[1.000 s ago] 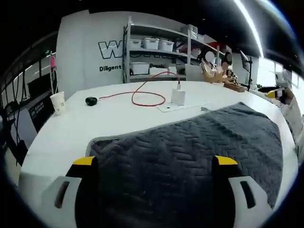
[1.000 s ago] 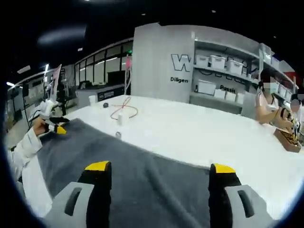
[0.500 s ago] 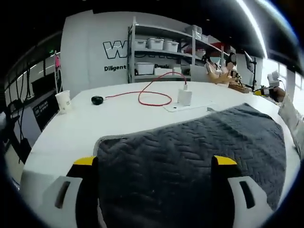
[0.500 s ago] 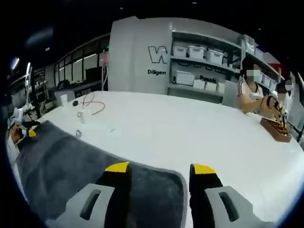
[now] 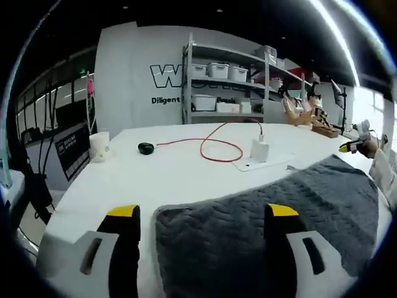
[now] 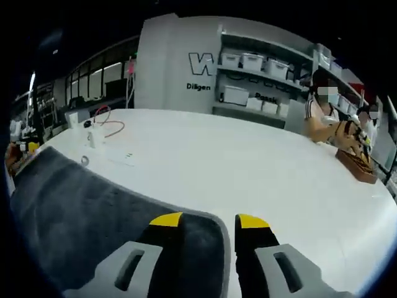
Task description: Open the folded towel by lifting each exposed corner and separating the folded layers until the towel lies flat within the target outline without major curled edges
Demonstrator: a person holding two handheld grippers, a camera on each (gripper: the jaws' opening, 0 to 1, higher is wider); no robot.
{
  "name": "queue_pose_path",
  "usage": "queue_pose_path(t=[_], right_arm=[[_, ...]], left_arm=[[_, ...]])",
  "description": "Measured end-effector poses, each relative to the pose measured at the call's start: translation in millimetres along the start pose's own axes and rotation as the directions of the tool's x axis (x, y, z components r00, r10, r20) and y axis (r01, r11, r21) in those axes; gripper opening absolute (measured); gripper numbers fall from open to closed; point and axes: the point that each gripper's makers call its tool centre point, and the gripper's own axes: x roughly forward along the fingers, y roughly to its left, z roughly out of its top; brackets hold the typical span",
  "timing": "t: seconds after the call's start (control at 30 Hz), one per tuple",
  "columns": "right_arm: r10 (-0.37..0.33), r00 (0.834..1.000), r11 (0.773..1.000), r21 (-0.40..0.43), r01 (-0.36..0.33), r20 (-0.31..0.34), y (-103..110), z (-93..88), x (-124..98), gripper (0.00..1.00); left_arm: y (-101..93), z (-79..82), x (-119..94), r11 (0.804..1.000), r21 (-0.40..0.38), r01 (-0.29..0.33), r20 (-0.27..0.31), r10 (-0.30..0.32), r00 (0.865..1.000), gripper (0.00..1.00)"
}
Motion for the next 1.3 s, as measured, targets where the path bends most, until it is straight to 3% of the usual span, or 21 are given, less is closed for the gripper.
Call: queue_pose_path(t=[0.07, 0.13, 0.2, 0.23, 0.37, 0.53, 0.63, 0.73, 0.87, 0.97, 1.3], right_arm=[[-0.007, 1.000, 1.000, 0.002, 0.007, 0.002, -2.2, 0.2, 0.2, 0.27], [-0.015, 1.000, 1.000, 0.001, 0.015, 0.003, -4.8, -0.2, 1.3, 0.27], [-0.016, 1.000, 1.000, 0.000, 0.016, 0.002, -5.5, -1.5, 3.2, 0.26], [-0.015, 1.000, 1.000, -0.002, 0.015, -0.001, -5.0, -2.6, 4.1, 0.26], [-0.012, 1.000, 1.000, -0.016, 0.012, -0.011, -4.4, -4.6, 9.2, 0.27], [-0.014, 1.000, 0.999, -0.029, 0.013, -0.026, -3.8, -7.5, 13.9, 0.28], [-0.009, 1.000, 1.000, -0.026, 0.009, -0.028, -4.0, -8.1, 15.2, 0.28], [-0.007, 0.999, 1.000, -0.024, 0.006, -0.035, -4.9, -10.9, 15.7, 0.28], [-0.007, 0.999, 1.000, -0.001, 0.007, -0.034, -9.9, -13.9, 16.1, 0.27], [0.004, 0.999, 1.000, 0.017, -0.004, -0.042, -10.7, -18.8, 20.2, 0.26], [0.021, 0.999, 0.999, 0.041, -0.020, -0.033, -11.6, -24.6, 25.7, 0.24]], left_arm=[[16.0, 3.5, 2.8, 0.997, -0.056, -0.049, 0.011, 0.050, 0.999, 0.68], [30.5, 7.3, 7.6, 0.991, -0.107, -0.078, 0.045, 0.083, 0.996, 0.54], [37.9, 3.1, 13.0, 0.987, -0.140, -0.081, 0.034, 0.087, 0.996, 0.40], [38.9, 2.1, 15.6, 0.988, -0.134, -0.076, 0.032, 0.081, 0.996, 0.38], [38.5, -6.3, 30.5, 0.993, -0.109, -0.050, 0.020, 0.052, 0.998, 0.43], [46.8, -24.3, 40.3, 0.997, -0.042, -0.068, -0.051, 0.065, 0.997, 0.37], [53.3, -31.0, 45.5, 0.995, -0.061, -0.080, -0.058, 0.076, 0.995, 0.28], [42.5, -38.4, 50.3, 0.997, -0.074, -0.028, -0.073, 0.023, 0.997, 0.14], [40.3, -36.1, 51.4, 0.995, -0.096, -0.014, -0.062, 0.008, 0.998, 0.13], [38.4, -41.2, 52.7, 0.996, -0.083, -0.006, -0.077, -0.001, 0.997, 0.04], [32.3, -47.6, 52.5, 0.997, -0.074, 0.021, -0.090, -0.027, 0.996, 0.02]])
